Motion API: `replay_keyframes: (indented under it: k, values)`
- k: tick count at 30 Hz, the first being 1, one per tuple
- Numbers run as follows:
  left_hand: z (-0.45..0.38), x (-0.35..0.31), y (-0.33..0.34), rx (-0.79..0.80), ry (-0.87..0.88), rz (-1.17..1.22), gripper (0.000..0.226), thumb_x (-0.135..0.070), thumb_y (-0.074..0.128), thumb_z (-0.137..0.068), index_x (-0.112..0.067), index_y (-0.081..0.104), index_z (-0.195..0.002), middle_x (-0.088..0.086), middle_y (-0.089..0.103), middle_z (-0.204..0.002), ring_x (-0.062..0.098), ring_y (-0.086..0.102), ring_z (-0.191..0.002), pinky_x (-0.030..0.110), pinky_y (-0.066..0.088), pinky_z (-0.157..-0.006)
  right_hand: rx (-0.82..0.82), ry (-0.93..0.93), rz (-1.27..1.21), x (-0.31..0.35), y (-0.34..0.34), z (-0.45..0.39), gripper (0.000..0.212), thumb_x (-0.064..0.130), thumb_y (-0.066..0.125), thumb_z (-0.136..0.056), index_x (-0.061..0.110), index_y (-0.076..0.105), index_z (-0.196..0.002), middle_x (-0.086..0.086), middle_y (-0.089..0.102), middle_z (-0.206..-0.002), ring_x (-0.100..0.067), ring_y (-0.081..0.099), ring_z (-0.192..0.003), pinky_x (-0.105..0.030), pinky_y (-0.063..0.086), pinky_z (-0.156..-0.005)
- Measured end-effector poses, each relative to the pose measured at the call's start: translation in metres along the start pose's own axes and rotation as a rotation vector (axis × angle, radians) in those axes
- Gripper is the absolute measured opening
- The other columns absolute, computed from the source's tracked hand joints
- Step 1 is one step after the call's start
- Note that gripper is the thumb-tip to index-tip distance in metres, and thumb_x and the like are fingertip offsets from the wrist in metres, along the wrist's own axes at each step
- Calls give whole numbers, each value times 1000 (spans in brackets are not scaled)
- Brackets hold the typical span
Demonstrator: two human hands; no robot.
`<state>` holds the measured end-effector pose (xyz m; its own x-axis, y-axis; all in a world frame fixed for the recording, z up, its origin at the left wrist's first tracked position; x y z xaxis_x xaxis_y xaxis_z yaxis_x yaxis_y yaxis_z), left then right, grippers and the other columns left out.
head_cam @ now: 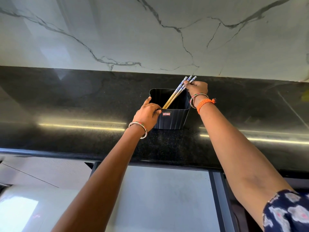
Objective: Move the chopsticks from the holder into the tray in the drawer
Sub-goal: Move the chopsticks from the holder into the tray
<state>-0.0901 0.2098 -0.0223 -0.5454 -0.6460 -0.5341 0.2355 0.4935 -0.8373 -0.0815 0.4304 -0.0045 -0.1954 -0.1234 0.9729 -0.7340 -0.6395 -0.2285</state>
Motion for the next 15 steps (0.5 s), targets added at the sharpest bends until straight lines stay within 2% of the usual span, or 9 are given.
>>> replay_keyframes:
  k: [4,7,9,11,12,14,15]
  values:
    - [3,-6,-6,5,9,-11,30,-13,44,-93,-13,56,-121,5,53,-137,20,17,-146,43,34,-111,-160,-96,-44,20,-27,11,21,18,68,-84,0,74,-94,-14,72,-82,-17,64,-70,-15,50,-56]
    - [16,-15,-16,-63,32,47,43,-3,43,-89,-16,50,-129,6,43,-146,22,27,-143,40,32,-114,-303,-157,-143,38,-64,28,20,18,68,-82,-1,75,-84,-13,70,-70,-18,65,-63,-33,60,-69]
    - [32,-19,-24,-117,41,104,46,1,43,-86,-15,51,-129,7,46,-143,26,39,-135,37,38,-108,-381,-172,-235,43,-88,45,19,17,68,-82,-1,74,-81,-7,66,-62,-17,64,-59,-38,61,-71]
    - [54,-24,-30,-171,48,169,45,3,43,-85,-13,53,-126,8,54,-134,29,56,-116,34,47,-96,-460,-186,-338,43,-110,72,18,14,67,-83,-2,73,-82,-4,64,-61,-15,62,-54,-37,61,-70]
    - [66,-26,-32,-189,43,206,44,3,43,-85,-13,54,-125,8,57,-130,26,62,-104,28,49,-90,-490,-187,-388,42,-119,89,17,13,66,-83,-3,73,-84,-5,65,-62,-14,62,-53,-35,61,-68]
    - [89,-23,-31,-204,3,291,42,2,45,-87,-13,55,-125,9,61,-123,13,60,-79,18,48,-79,-525,-177,-458,33,-133,119,17,11,67,-84,-5,72,-87,-10,66,-68,-12,63,-54,-32,61,-64]
    - [100,-20,-29,-204,-26,334,41,1,45,-88,-13,55,-125,11,62,-120,7,56,-75,17,46,-79,-533,-172,-476,27,-138,134,18,12,67,-84,-6,71,-88,-12,67,-70,-12,63,-55,-31,61,-62]
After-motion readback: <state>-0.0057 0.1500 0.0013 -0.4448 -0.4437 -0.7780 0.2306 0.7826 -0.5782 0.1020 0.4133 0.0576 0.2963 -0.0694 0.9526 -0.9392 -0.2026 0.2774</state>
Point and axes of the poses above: each hand's wrist, its own z-axis away from the middle knuckle, its own y-axis out of the palm, x = y × z, the point moved 8 cm from there along -z, towards the middle knuckle
